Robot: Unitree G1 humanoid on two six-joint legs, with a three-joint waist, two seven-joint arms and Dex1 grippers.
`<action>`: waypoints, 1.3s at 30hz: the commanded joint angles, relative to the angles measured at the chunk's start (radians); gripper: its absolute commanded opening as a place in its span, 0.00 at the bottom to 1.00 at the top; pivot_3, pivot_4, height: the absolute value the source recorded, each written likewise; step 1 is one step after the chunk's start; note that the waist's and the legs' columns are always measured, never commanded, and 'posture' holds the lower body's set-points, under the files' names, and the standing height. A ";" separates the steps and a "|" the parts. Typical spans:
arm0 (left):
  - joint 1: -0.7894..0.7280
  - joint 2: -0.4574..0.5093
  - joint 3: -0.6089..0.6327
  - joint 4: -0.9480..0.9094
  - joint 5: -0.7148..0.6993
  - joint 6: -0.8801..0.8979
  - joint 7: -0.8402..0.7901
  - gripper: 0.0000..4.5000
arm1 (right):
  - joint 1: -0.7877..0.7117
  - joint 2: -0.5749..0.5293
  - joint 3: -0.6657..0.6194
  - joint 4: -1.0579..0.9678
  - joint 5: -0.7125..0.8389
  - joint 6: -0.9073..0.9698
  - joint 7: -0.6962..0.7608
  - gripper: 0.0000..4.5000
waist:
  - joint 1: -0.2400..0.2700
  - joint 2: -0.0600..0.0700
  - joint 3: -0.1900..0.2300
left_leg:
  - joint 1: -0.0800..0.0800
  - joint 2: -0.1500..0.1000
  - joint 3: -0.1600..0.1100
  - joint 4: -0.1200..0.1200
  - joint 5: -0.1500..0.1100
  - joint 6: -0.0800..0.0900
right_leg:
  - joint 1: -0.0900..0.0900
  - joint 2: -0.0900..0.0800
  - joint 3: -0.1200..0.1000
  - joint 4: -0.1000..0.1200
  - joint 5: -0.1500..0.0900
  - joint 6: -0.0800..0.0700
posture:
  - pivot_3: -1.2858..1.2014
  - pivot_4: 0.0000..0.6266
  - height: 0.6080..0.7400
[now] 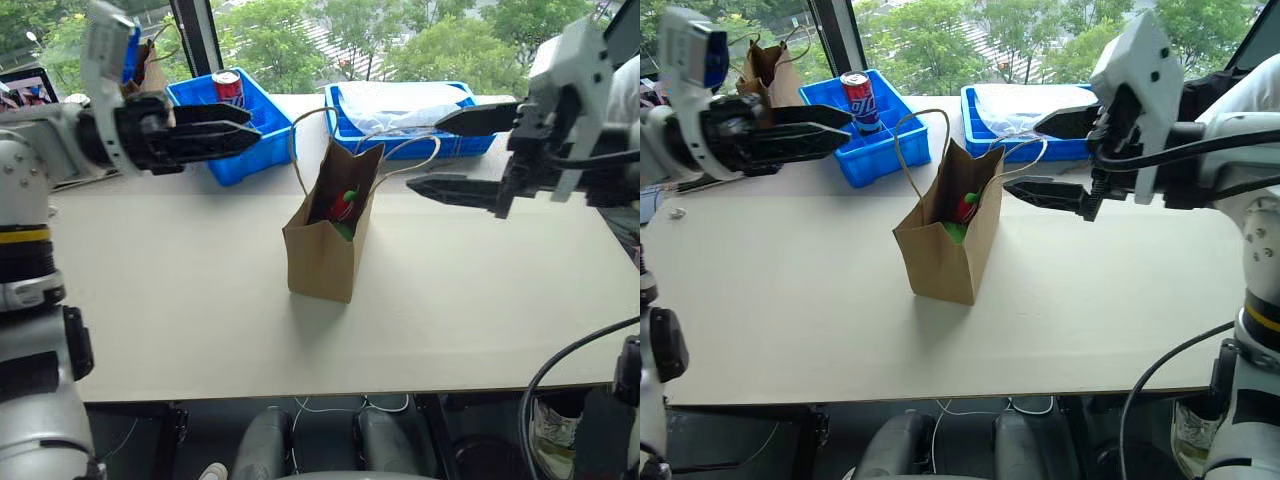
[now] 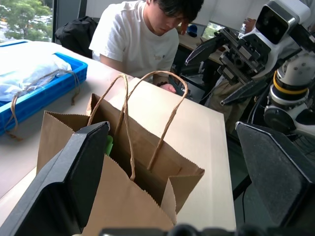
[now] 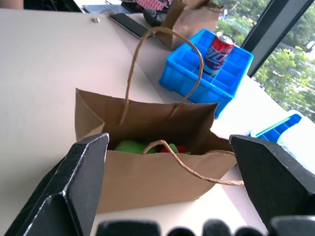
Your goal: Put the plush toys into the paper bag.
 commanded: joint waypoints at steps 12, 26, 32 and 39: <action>0.381 -0.100 -0.093 -0.288 0.177 -0.311 0.072 1.00 | 0.381 0.174 0.199 0.006 -0.195 -0.240 -0.278 0.30 | 0.004 -0.001 0.000 | 0.001 0.003 0.005 0.003 0.002 0.003 | 0.001 0.001 0.002 0.000 0.001 -0.002 | 0.52 0.24 1.00; 0.443 -0.311 -0.139 -0.478 0.150 -0.220 0.323 1.00 | 0.348 0.440 0.343 -0.016 -0.210 -0.317 -0.327 0.01 | 0.001 -0.001 0.000 | 0.001 0.003 0.003 0.003 0.002 0.003 | 0.001 0.001 0.001 0.003 0.001 -0.002 | 0.52 0.24 1.00; 0.425 -0.353 -0.144 -0.475 0.152 -0.202 0.399 1.00 | 0.312 0.515 0.404 0.024 -0.232 -0.335 -0.335 0.01 | 0.002 -0.001 0.000 | 0.002 0.003 0.003 0.003 0.002 0.003 | 0.001 0.001 0.001 0.003 0.001 -0.002 | 0.52 0.24 1.00; 0.435 -0.367 -0.199 -0.493 0.204 -0.224 0.457 1.00 | 0.260 0.569 0.450 0.115 -0.289 -0.384 -0.335 0.01 | 0.001 -0.001 0.000 | 0.002 0.003 0.003 0.003 0.002 0.003 | 0.001 0.001 0.001 0.003 0.002 -0.002 | 0.52 0.24 1.00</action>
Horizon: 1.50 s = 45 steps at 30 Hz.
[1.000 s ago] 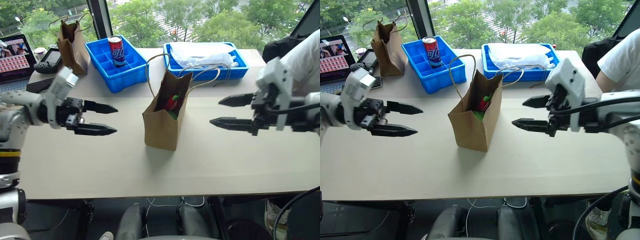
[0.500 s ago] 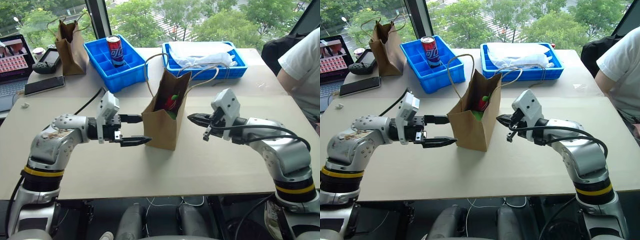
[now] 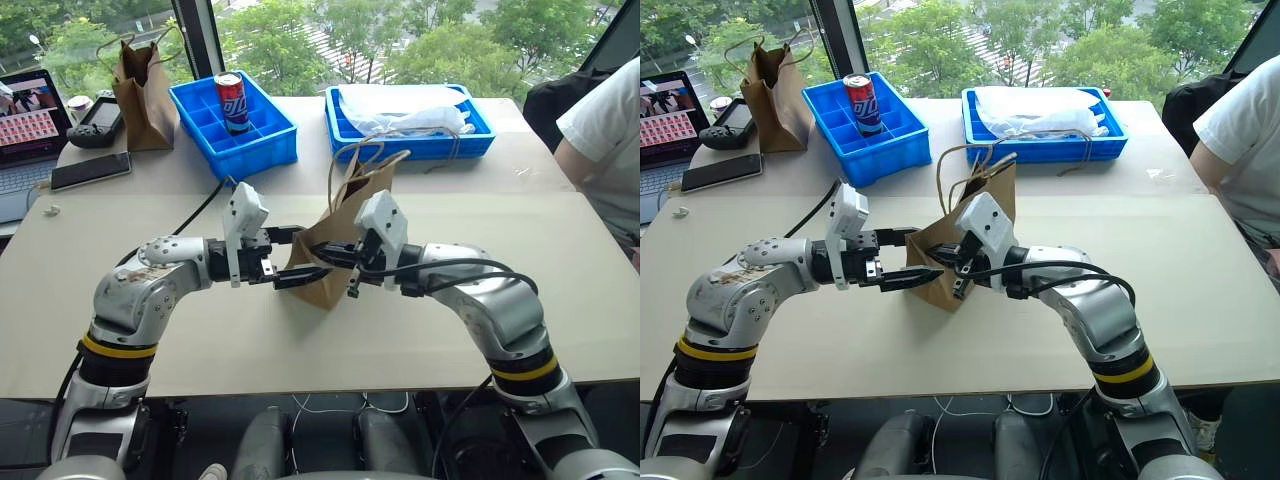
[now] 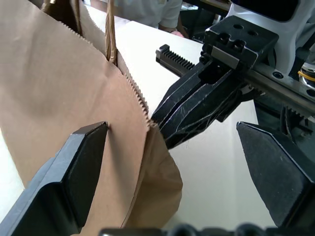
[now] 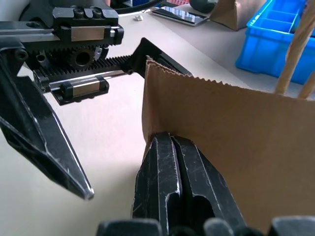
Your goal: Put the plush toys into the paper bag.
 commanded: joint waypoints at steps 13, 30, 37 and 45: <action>0.025 0.026 -0.091 -0.039 0.138 -0.074 0.043 1.00 | -0.106 0.022 -0.017 0.098 -0.083 -0.099 -0.003 0.01 | 0.001 0.000 0.000 | 0.000 0.000 0.000 0.000 0.000 0.000 | 0.000 0.000 0.000 0.000 0.000 0.000 | 0.52 0.24 1.00; -0.040 -0.062 -0.041 0.026 0.148 -0.017 0.210 0.30 | -0.065 0.035 0.000 0.029 -0.089 -0.047 -0.017 0.00 | -0.001 0.000 0.000 | 0.000 0.000 0.000 -0.001 0.000 0.000 | 0.000 0.000 0.000 0.000 0.000 0.000 | 0.52 0.24 1.00; -0.101 -0.019 -0.043 0.116 0.194 -0.088 0.163 0.01 | -0.063 -0.066 -0.094 -0.106 -0.007 0.082 0.025 0.00 | 0.004 0.000 0.000 | 0.000 0.000 0.000 -0.001 0.000 0.000 | 0.000 -0.001 -0.001 0.000 0.000 0.000 | 0.52 0.24 1.00; -0.246 0.035 -0.073 0.405 0.256 -0.394 -0.136 0.01 | 0.049 -0.389 -0.279 -0.376 0.278 0.338 0.187 0.00 | 0.012 0.000 0.000 | -0.001 0.000 -0.001 -0.003 0.000 0.000 | 0.000 0.000 -0.002 -0.004 0.000 0.000 | 0.52 0.24 1.00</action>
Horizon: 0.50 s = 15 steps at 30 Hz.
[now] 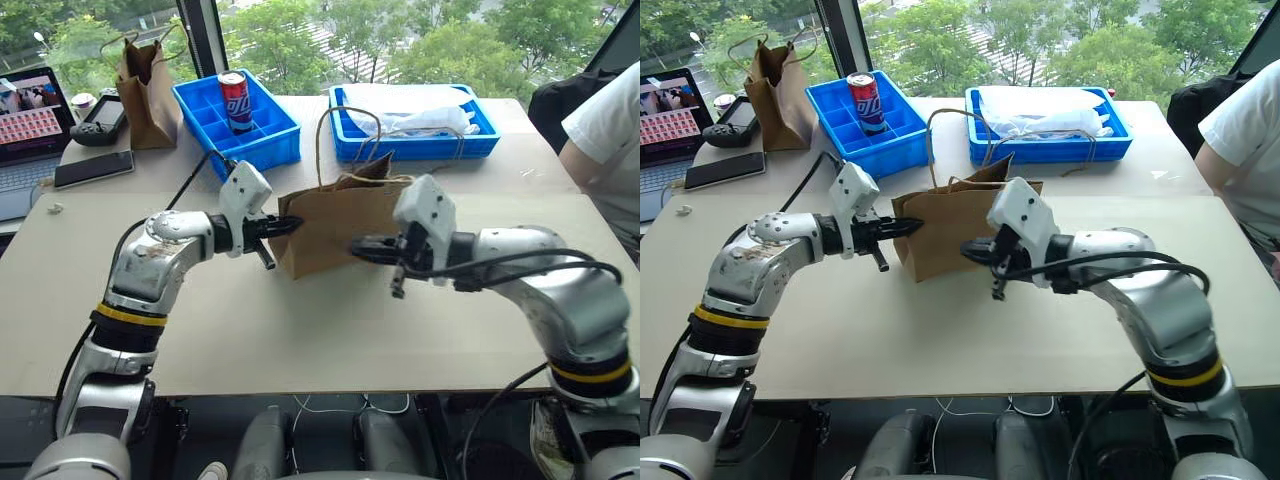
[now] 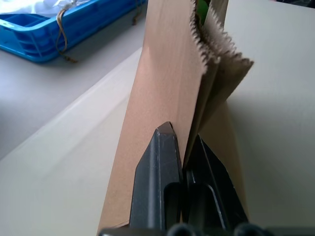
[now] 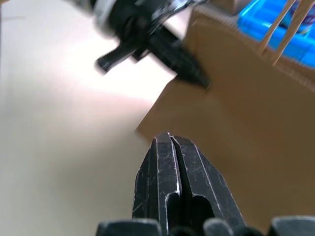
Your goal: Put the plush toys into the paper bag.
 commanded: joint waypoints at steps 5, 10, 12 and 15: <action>-0.101 0.020 -0.010 0.211 0.001 -0.298 -0.374 0.01 | 0.101 -0.174 -0.241 -0.121 0.227 0.129 0.072 0.00 | -0.001 0.000 0.000 | 0.000 0.000 0.001 0.000 0.000 0.000 | 0.001 0.000 0.000 -0.001 0.000 0.000 | 0.52 0.24 1.00; -0.123 0.029 -0.008 0.352 0.040 -0.398 -0.484 0.01 | 0.189 -0.257 -0.353 -0.097 0.265 0.131 0.075 0.00 | 0.000 0.000 0.000 | 0.000 0.000 0.001 0.000 0.000 0.000 | 0.001 0.000 0.001 -0.002 0.000 0.000 | 0.52 0.24 1.00; -0.131 0.021 0.019 0.388 0.027 -0.389 -0.479 0.01 | 0.214 -0.280 -0.382 -0.087 0.268 0.122 0.072 0.00 | 0.001 0.000 0.000 | 0.000 0.000 0.001 0.001 0.000 0.000 | 0.001 0.000 0.001 -0.002 0.000 0.000 | 0.52 0.24 1.00; -0.097 0.041 0.032 0.365 0.005 -0.345 -0.512 0.01 | 0.253 -0.303 -0.408 -0.061 0.244 0.097 0.065 0.00 | 0.000 0.000 0.000 | -0.001 0.000 0.001 0.001 0.000 0.000 | 0.001 0.000 0.001 -0.001 0.000 0.000 | 0.52 0.24 1.00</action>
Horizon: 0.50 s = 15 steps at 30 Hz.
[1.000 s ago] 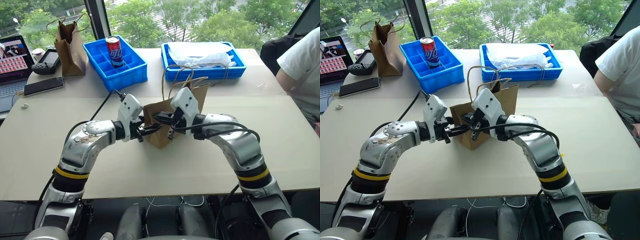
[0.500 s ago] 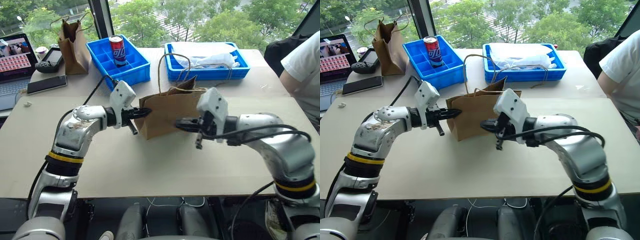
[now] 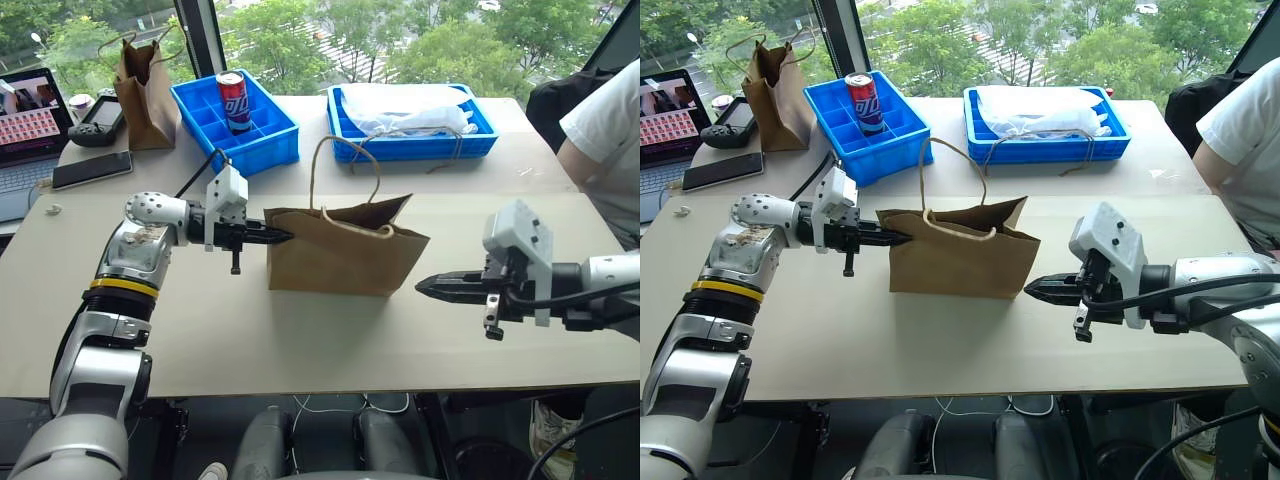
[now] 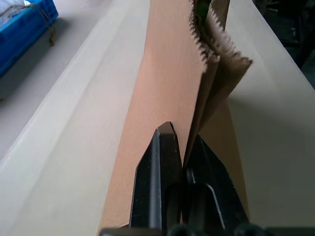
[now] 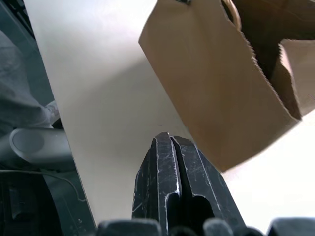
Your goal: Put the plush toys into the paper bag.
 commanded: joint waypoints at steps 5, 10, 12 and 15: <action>0.059 0.081 0.063 -0.084 -0.062 0.144 -0.078 0.31 | 0.060 -0.069 -0.079 0.079 -0.037 -0.098 0.019 0.00 | -0.004 0.000 0.000 | 0.000 0.000 0.000 0.000 0.000 0.000 | 0.000 0.000 0.000 0.000 0.000 0.000 | 0.52 0.24 1.00; 0.120 0.187 0.121 -0.112 -0.062 0.208 -0.068 0.72 | 0.104 -0.106 -0.108 0.154 -0.062 -0.166 0.071 0.00 | -0.007 0.000 0.000 | 0.000 0.001 0.000 0.000 0.000 0.000 | 0.000 0.000 0.000 0.001 0.000 0.000 | 0.52 0.24 1.00; 0.130 0.237 0.163 -0.096 -0.075 0.232 -0.065 0.87 | 0.124 -0.117 -0.119 0.181 -0.070 -0.190 0.092 0.00 | -0.011 0.000 0.000 | 0.000 0.001 0.000 0.000 0.000 0.000 | 0.000 0.001 0.000 0.001 0.000 0.000 | 0.52 0.24 1.00; 0.139 0.300 0.230 -0.086 -0.111 0.298 -0.071 0.99 | 0.145 -0.124 -0.133 0.222 -0.083 -0.219 0.111 0.00 | -0.011 0.000 0.000 | 0.000 0.001 0.000 0.000 0.000 0.000 | 0.000 0.000 0.000 0.001 0.000 0.000 | 0.52 0.24 1.00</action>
